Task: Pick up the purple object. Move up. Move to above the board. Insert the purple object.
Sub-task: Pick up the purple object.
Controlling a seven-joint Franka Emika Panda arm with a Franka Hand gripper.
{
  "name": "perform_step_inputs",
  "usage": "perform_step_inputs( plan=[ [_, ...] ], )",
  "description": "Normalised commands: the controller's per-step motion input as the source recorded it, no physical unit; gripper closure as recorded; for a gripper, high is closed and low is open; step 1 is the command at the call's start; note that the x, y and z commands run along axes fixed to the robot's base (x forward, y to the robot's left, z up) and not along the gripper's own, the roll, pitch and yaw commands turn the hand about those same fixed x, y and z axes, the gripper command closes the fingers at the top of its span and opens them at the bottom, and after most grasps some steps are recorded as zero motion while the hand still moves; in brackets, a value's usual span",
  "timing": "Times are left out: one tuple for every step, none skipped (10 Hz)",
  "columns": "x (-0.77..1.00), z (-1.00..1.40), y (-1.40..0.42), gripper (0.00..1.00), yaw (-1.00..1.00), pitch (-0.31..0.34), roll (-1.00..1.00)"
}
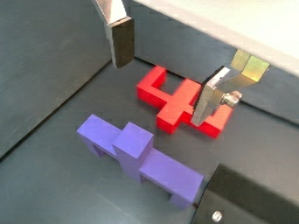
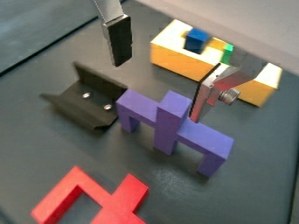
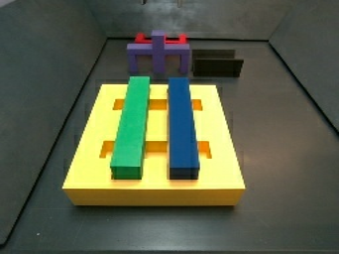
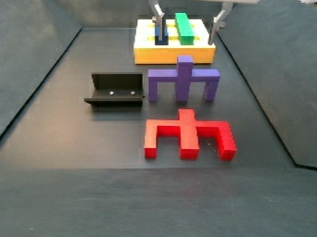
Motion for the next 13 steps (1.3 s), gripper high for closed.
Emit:
perform_step_inputs(
  plan=[
    [0.0, -0.06, -0.05, 0.0, -0.97, -0.159, -0.17],
    [0.0, -0.06, -0.05, 0.0, -0.97, -0.16, -0.17],
    [0.0, -0.05, -0.05, 0.0, -0.97, -0.161, -0.17],
    [0.0, -0.17, -0.11, 0.0, -0.98, -0.13, -0.09],
    [0.0, -0.24, -0.14, 0.0, -0.98, -0.11, -0.05],
    [0.0, -0.25, -0.14, 0.0, -0.98, -0.116, -0.05],
    [0.0, -0.26, -0.11, 0.0, -0.98, -0.163, -0.09],
    [0.0, -0.26, -0.09, 0.0, -0.98, -0.183, -0.1],
    [0.0, -0.25, -0.08, 0.0, -0.98, -0.179, -0.11],
    [0.0, -0.22, -0.07, 0.0, -0.98, -0.164, -0.12],
    [0.0, -0.2, -0.07, 0.0, -0.98, -0.156, -0.12],
    [0.0, -0.17, -0.07, 0.0, -0.98, -0.139, -0.12],
    [0.0, -0.16, -0.07, 0.0, -0.98, -0.129, -0.13]
  ],
)
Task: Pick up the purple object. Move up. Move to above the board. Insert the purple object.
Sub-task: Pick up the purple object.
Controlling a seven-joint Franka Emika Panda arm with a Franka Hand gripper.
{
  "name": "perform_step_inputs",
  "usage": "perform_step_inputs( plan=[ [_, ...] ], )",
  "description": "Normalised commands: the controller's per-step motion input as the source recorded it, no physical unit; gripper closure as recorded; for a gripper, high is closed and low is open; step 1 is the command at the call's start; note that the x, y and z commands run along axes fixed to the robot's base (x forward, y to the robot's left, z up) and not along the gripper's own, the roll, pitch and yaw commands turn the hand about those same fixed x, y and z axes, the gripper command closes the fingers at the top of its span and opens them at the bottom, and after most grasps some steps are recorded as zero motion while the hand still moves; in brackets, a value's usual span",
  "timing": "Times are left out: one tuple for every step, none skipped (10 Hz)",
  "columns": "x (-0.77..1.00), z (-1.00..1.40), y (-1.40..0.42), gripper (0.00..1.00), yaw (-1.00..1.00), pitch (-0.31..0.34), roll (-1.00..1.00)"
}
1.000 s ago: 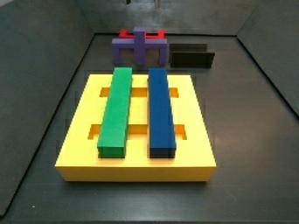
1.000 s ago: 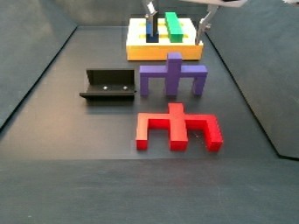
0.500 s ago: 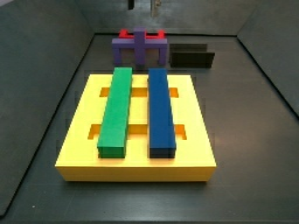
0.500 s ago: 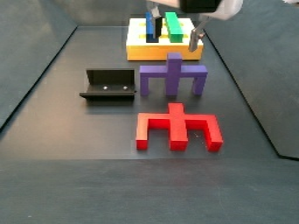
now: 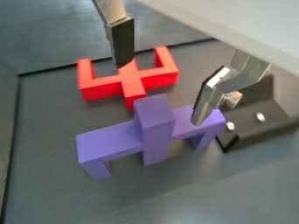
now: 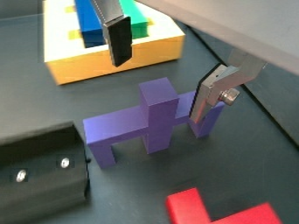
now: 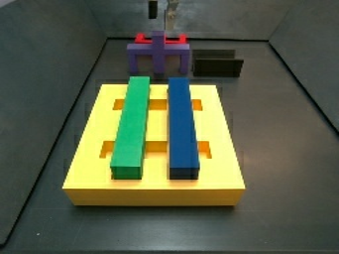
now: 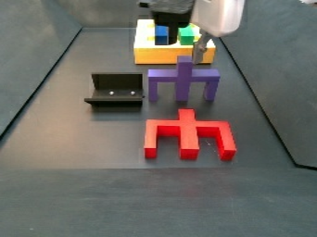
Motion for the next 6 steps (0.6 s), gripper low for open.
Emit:
perform_step_inputs(
  plan=[
    [0.0, -0.17, -0.07, 0.0, -0.98, -0.129, -0.13],
    [0.0, -0.18, -0.07, 0.0, -0.98, -0.137, -0.12],
    [0.0, -0.28, -0.11, 0.0, -0.96, -0.16, -0.1],
    [0.0, -0.38, -0.2, 0.0, -0.82, -0.056, -0.09],
    [-0.03, -0.44, -0.17, 0.0, -0.67, 0.0, -0.06],
    [-0.13, -0.35, -0.11, 0.0, -0.57, 0.0, 0.0]
  ],
)
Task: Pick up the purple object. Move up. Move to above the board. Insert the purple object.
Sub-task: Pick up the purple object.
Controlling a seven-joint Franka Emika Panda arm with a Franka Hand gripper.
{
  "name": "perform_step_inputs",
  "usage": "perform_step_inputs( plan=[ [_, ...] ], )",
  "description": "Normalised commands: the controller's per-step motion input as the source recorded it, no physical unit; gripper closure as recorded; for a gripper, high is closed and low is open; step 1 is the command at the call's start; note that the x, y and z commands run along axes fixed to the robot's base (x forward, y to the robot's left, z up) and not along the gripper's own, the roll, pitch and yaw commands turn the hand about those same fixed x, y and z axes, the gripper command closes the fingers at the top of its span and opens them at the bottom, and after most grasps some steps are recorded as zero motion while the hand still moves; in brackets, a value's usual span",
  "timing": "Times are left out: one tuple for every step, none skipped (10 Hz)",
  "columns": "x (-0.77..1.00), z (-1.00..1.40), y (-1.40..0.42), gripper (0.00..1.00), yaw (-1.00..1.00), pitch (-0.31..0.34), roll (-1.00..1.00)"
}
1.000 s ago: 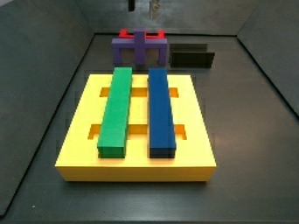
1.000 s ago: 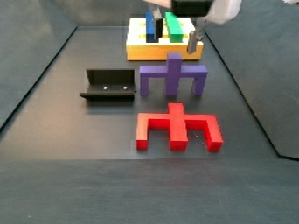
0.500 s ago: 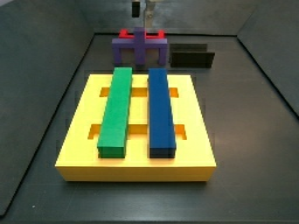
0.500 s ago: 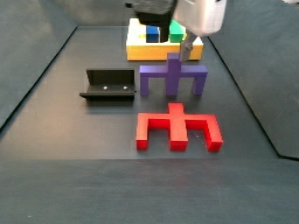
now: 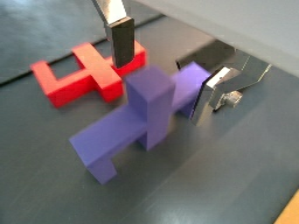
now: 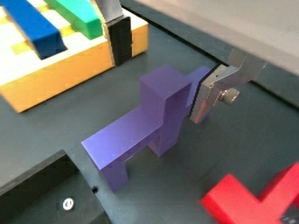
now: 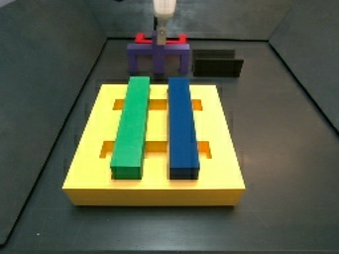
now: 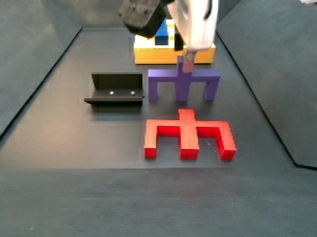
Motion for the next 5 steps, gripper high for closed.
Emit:
perform_step_inputs(
  plan=[
    [0.0, -0.21, 0.0, 0.0, -0.11, 0.0, 0.01],
    [-0.06, -0.2, 0.0, 0.0, -0.12, 0.0, 0.0],
    [-0.14, -0.27, 0.03, 0.0, -0.12, 0.0, 0.0],
    [-0.05, -0.15, 0.05, 0.0, -0.08, 0.0, 0.0],
    [0.0, 0.0, 0.18, 0.0, 0.0, 0.0, -0.01]
  ],
)
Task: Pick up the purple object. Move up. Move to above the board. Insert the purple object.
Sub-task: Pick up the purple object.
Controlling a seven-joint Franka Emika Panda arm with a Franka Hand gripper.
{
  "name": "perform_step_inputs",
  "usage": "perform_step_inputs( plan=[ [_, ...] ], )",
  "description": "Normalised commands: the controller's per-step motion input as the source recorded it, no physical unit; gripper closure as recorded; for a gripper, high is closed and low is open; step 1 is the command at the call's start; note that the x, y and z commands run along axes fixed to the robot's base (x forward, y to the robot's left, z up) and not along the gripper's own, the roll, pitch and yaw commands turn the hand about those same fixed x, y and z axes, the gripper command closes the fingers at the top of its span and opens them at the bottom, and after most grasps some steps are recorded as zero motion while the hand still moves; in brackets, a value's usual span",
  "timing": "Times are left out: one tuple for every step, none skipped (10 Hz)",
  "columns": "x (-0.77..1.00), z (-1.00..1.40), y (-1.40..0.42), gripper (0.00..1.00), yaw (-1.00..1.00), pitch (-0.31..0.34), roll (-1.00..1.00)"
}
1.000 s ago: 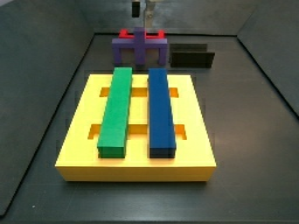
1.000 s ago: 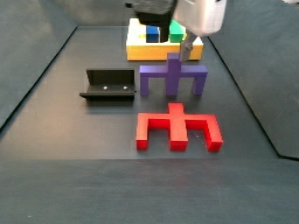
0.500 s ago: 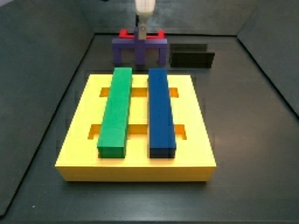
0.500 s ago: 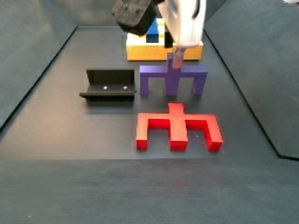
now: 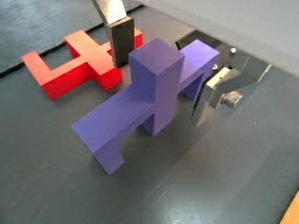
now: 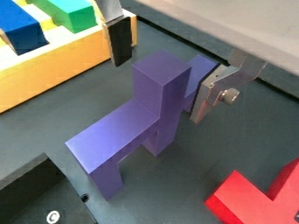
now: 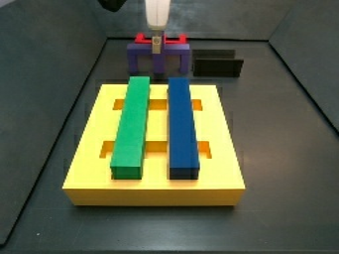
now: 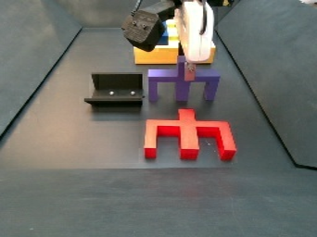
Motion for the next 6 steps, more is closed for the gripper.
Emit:
perform_step_inputs(
  plan=[
    [0.01, -0.01, 0.14, 0.0, 0.0, 0.0, 0.0],
    [0.02, -0.11, 0.01, 0.0, 0.0, 0.0, 0.0],
    [0.0, -0.19, 0.0, 0.0, -0.01, 0.0, 0.01],
    [0.0, -0.23, 0.0, 0.0, -0.01, 0.0, 0.01],
    [0.0, -0.14, 0.0, 0.0, 0.0, 0.0, 0.0],
    [0.0, 0.0, 0.0, 0.0, 0.0, 0.0, 0.0]
  ],
)
